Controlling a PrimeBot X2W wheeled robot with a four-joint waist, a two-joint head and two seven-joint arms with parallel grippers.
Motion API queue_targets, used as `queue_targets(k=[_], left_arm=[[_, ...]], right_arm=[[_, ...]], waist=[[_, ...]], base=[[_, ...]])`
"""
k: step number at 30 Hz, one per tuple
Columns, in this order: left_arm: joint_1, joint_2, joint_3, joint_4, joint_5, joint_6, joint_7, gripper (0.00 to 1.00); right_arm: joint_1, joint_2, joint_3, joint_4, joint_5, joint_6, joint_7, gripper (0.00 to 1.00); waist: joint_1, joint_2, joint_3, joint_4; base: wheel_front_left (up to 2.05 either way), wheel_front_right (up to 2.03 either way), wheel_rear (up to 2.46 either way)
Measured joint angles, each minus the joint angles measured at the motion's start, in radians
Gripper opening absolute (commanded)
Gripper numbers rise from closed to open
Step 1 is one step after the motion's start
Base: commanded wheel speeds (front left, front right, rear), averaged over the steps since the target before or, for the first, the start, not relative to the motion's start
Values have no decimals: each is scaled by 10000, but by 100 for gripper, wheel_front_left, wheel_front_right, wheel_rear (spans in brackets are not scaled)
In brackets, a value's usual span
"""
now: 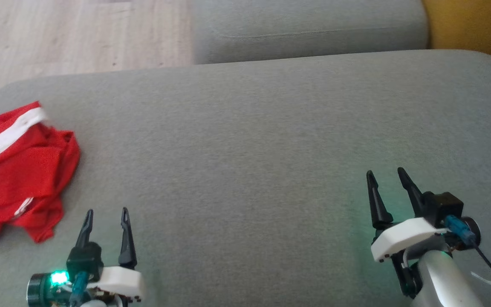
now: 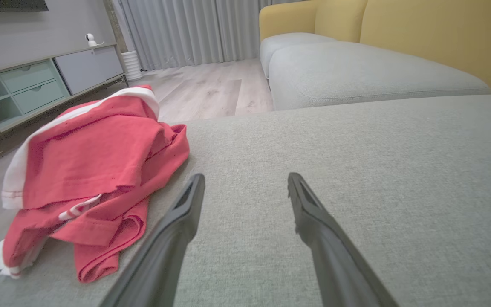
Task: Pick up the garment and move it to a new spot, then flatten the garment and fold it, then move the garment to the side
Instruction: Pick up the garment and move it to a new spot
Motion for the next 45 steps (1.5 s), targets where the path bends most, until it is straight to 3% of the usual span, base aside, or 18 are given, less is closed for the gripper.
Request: queue_targets(k=[6, 18, 24, 31, 36, 45], left_arm=[[-40, -136, -6, 54, -2, -123, 0, 100], [-62, -222, 21, 270, 88, -293, 0, 100], [-59, -88, 426, 305, 75, -290, 0, 100], [-146, -36, 974, -276, -132, -408, 0, 100], [-1017, 332, 1231, -717, -115, -779, -10, 100], [-4203, 1764, 1076, 2086, -25, -1626, -40, 100]], right_arm=[[2, 0, 196, -19, 125, 0, 0, 100], [1, 19, 1011, -31, 773, 0, 0, 100], [-3, 21, 1137, -21, 840, 0, 0, 100], [-245, 23, 991, 58, 673, 0, 0, 100], [-656, 17, 721, 58, 337, 0, 0, 100], [-1200, -15, 899, 58, -88, 0, 0, 100]], waist=[[0, 0, 52, 782], [0, 0, 63, 3315], [-1, 0, 202, 4229], [0, 0, 790, 4489], [1, 0, 1323, 4456], [1, 0, 2242, 3787]], base=[[0, 0, 0], [0, 0, 0], [0, 0, 0], [0, 0, 0], [0, 0, 0], [0, 0, 0]])
